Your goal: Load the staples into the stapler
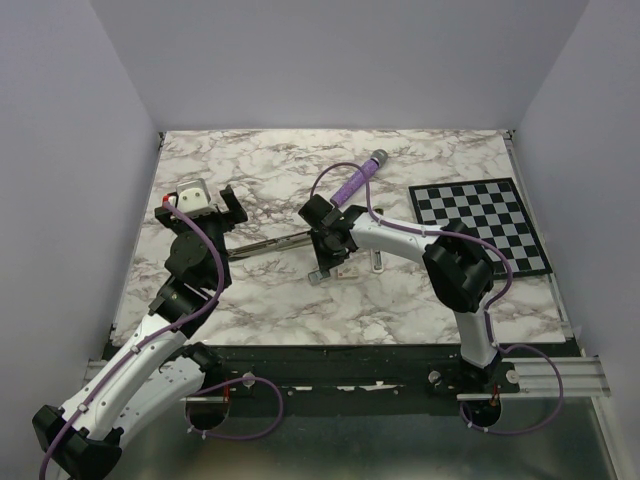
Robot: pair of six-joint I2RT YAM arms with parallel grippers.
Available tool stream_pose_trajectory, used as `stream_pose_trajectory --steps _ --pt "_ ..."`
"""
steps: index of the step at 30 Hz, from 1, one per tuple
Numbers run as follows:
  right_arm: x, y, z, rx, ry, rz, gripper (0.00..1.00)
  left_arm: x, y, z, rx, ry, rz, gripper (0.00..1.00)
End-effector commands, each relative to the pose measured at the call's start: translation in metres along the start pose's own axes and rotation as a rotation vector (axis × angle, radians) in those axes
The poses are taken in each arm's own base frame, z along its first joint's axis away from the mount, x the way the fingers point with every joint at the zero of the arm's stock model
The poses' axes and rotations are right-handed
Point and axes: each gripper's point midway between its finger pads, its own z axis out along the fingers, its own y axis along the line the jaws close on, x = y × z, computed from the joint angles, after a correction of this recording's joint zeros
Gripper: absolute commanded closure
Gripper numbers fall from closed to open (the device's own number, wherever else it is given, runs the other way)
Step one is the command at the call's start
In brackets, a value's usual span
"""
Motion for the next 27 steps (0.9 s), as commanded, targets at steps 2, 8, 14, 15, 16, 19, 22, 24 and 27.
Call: stream_pose_trajectory --steps 2,8,14,15,16,19,22,24,27 --pt "0.022 -0.009 0.005 0.033 0.066 -0.023 0.77 -0.004 -0.001 0.000 0.011 -0.017 -0.024 0.01" --pt "0.026 -0.012 0.005 0.050 0.074 -0.033 0.77 -0.003 -0.001 0.000 0.011 -0.016 -0.024 0.01" --pt "0.030 -0.010 0.007 0.050 0.091 -0.043 0.77 -0.002 -0.002 0.000 0.013 -0.013 -0.022 0.01" --pt "0.030 -0.011 0.008 0.056 0.091 -0.043 0.77 -0.003 -0.002 0.000 0.013 -0.014 -0.023 0.01" --pt "0.030 -0.013 0.007 0.071 0.091 -0.043 0.77 -0.002 -0.002 0.000 0.012 -0.012 -0.021 0.01" --pt "0.032 -0.019 0.007 0.096 0.096 -0.047 0.77 -0.003 -0.001 0.000 0.011 -0.015 -0.023 0.01" --pt "0.036 -0.018 0.008 0.089 0.103 -0.047 0.77 -0.003 -0.001 0.000 0.013 -0.016 -0.024 0.01" --pt "0.037 -0.019 0.009 0.092 0.107 -0.044 0.77 -0.003 -0.001 0.000 0.011 -0.015 -0.025 0.01" --pt "0.038 -0.024 0.007 0.115 0.105 -0.046 0.77 -0.003 -0.001 0.000 0.011 -0.015 -0.025 0.01"
